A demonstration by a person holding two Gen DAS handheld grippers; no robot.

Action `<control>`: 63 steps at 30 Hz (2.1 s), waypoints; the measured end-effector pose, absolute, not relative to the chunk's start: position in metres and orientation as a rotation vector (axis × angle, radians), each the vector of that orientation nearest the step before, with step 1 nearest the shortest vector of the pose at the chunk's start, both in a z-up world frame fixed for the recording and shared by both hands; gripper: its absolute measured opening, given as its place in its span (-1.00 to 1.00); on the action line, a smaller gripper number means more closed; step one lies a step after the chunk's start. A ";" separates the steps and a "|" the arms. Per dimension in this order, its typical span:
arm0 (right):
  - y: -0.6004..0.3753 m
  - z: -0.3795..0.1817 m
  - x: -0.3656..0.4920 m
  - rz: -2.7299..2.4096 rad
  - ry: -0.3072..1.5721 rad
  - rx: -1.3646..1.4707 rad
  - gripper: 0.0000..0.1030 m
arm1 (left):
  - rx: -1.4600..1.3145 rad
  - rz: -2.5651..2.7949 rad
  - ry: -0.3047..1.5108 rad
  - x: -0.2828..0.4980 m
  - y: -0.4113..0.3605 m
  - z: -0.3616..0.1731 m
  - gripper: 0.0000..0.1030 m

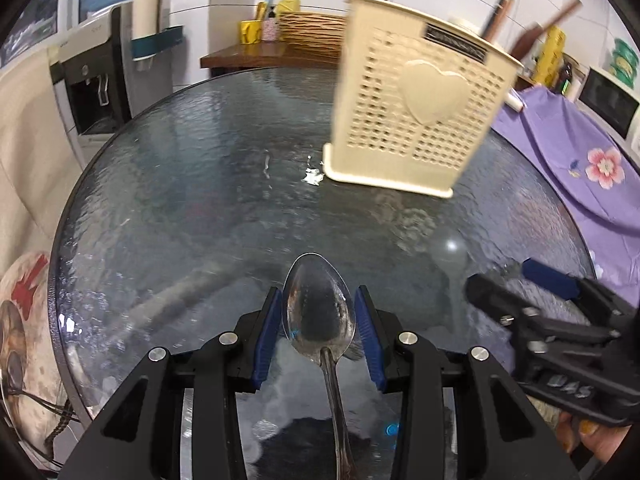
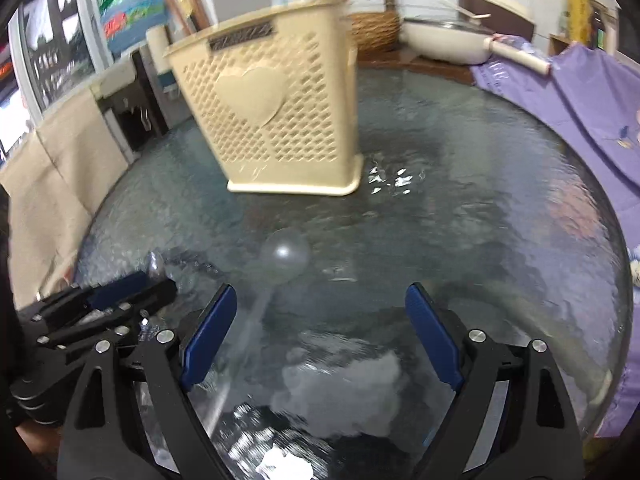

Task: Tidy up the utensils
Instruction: 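Grasp a metal spoon with the left gripper while the right grasps a clear plastic spoon, then lower both spoons into the cream holder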

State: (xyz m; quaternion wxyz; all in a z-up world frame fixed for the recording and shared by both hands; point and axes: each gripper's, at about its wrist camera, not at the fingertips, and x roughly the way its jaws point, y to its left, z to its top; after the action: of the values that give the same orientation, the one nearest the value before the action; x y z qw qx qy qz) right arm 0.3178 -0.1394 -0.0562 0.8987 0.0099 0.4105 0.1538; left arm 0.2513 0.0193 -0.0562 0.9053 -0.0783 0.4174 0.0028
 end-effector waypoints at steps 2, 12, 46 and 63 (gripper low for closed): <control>-0.126 -0.061 0.324 0.318 0.870 -0.002 0.57 | -0.169 0.009 0.856 0.252 0.026 -0.055 -0.28; -0.085 -0.076 0.344 0.280 0.904 -0.115 0.29 | -0.226 -0.013 0.808 0.252 0.044 -0.045 -0.28; -0.123 0.020 0.297 0.381 0.633 -0.035 -0.29 | -0.196 -0.131 0.634 0.246 0.024 0.013 -0.29; -0.134 0.077 0.295 0.431 0.539 -0.009 -0.29 | -0.210 -0.198 0.532 0.261 0.026 0.075 -0.29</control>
State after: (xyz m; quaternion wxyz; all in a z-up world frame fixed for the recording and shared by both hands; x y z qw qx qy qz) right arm 0.2950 -0.1335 0.0766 0.9410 -0.0046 0.2642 0.2114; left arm 0.2610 0.0257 0.0752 0.9546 -0.1033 0.2619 -0.0977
